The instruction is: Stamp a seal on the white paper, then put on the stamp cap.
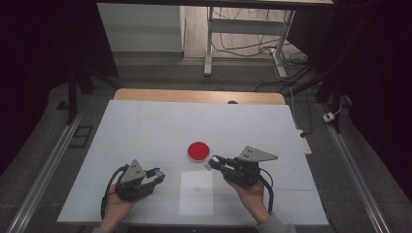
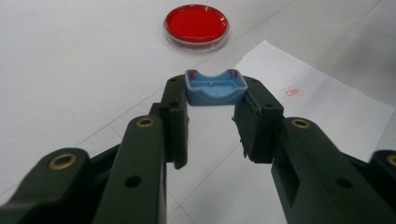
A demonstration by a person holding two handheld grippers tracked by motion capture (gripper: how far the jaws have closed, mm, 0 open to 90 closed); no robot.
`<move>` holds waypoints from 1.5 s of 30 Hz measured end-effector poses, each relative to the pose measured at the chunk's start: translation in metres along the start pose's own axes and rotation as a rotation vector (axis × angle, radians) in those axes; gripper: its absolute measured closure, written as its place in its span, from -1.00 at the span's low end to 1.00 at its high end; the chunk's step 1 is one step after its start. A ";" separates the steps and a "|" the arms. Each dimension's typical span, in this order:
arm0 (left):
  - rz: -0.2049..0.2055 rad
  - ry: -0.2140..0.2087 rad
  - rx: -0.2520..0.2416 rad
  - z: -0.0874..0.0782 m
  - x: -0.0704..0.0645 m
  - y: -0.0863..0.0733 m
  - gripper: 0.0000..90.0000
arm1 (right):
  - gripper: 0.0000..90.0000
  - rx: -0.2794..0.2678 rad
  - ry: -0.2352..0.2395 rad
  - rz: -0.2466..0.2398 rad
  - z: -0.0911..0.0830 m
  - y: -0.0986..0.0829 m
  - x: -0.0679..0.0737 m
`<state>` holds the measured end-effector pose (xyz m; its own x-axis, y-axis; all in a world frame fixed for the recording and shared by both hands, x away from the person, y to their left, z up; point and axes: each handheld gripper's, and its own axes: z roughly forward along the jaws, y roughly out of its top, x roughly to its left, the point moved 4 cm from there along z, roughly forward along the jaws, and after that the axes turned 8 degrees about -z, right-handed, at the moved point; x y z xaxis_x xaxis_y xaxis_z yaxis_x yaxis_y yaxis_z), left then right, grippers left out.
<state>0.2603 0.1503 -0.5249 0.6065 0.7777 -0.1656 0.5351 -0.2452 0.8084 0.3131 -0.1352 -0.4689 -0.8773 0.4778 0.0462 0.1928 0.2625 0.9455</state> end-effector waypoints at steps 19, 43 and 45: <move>0.036 -0.033 0.013 0.014 -0.018 0.007 0.44 | 0.68 -0.001 -0.001 0.000 0.001 0.000 0.001; 0.091 -0.058 0.049 0.038 -0.038 0.022 0.44 | 0.68 -0.015 -0.015 0.013 -0.001 0.001 0.001; 0.097 -0.059 0.047 0.041 -0.040 0.027 0.44 | 0.68 -0.015 -0.018 0.013 -0.002 0.001 0.002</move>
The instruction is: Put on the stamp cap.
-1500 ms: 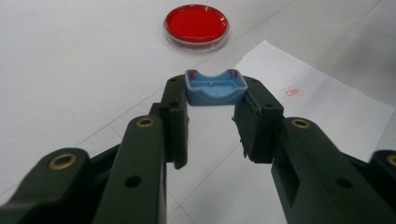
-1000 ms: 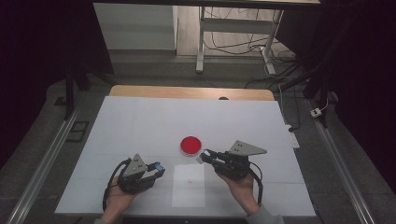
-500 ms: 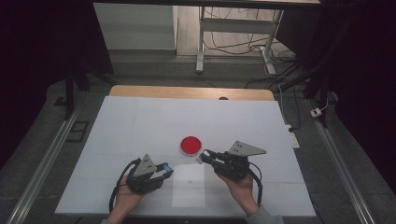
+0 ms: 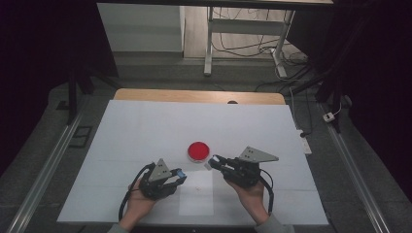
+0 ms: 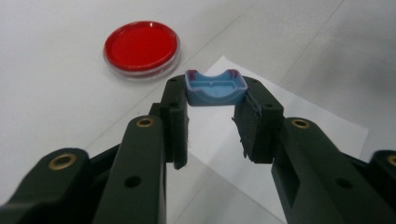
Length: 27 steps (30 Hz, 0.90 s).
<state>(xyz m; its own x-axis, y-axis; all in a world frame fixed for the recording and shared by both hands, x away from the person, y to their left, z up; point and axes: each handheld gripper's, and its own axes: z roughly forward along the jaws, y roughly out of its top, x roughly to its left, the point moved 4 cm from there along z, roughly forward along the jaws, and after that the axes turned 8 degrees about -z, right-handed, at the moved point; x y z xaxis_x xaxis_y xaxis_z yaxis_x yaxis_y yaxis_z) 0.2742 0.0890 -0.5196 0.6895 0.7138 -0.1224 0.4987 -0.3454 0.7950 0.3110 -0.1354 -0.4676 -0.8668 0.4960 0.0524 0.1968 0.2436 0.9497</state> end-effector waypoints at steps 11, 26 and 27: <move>-0.006 -0.019 -0.020 0.015 -0.010 0.010 0.44 | 0.68 -0.004 -0.001 0.002 -0.001 0.000 0.000; 0.027 0.006 0.014 0.028 -0.019 0.005 0.44 | 0.67 0.010 0.016 0.000 0.007 -0.004 0.007; 0.030 0.007 0.016 0.029 -0.020 0.005 0.44 | 0.67 0.011 0.018 -0.001 0.008 -0.005 0.008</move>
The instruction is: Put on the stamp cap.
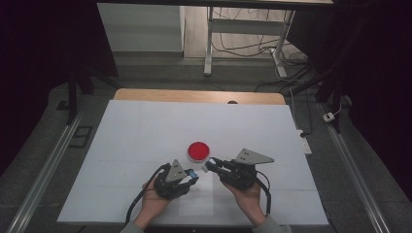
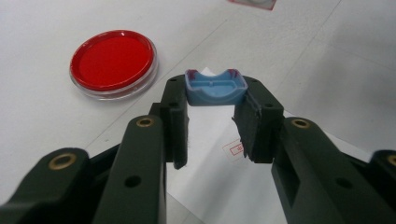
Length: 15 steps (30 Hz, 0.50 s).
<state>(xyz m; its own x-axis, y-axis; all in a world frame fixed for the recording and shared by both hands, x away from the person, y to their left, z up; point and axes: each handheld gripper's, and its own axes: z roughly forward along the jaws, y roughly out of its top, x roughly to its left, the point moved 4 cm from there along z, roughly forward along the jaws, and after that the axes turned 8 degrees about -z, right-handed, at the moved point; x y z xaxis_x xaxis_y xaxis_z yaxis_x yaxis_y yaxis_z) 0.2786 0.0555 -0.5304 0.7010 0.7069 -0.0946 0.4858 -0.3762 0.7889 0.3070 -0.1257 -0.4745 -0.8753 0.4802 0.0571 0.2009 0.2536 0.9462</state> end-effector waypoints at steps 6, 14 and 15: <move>0.009 -0.003 0.005 0.002 -0.003 -0.001 0.44 | 0.67 0.015 0.016 0.003 0.007 -0.003 0.007; 0.009 -0.001 0.000 0.002 -0.004 -0.001 0.44 | 0.67 0.027 0.026 0.003 0.015 -0.005 0.015; 0.010 -0.001 -0.001 0.002 -0.004 -0.001 0.44 | 0.67 0.028 0.024 0.004 0.016 -0.005 0.015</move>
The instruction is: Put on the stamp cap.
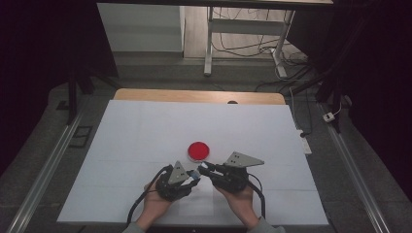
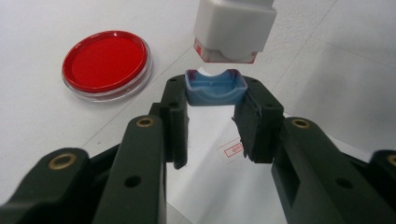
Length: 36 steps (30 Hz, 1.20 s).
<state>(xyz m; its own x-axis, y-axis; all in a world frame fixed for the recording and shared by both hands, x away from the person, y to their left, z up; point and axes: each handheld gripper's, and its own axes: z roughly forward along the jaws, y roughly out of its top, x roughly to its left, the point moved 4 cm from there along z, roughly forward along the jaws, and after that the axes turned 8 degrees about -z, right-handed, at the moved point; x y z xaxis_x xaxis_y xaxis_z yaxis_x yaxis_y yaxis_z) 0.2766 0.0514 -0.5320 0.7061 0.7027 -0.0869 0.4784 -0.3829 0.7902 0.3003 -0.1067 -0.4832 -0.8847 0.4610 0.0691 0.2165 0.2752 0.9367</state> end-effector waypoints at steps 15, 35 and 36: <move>-0.001 0.008 -0.012 0.001 -0.001 0.000 0.44 | 0.67 0.013 -0.015 0.012 0.004 -0.003 0.001; 0.005 0.021 -0.012 0.002 -0.003 0.000 0.44 | 0.67 0.017 -0.033 0.027 0.006 -0.004 0.004; 0.005 0.022 -0.012 0.002 -0.003 0.000 0.44 | 0.67 0.018 -0.034 0.027 0.006 -0.004 0.004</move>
<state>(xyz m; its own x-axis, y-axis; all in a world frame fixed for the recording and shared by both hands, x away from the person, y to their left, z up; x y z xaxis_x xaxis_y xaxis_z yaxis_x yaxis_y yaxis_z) 0.2755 0.0487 -0.5328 0.6967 0.7140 -0.0696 0.4683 -0.3791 0.7981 0.2989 -0.1006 -0.4889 -0.8641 0.4965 0.0826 0.2478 0.2768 0.9284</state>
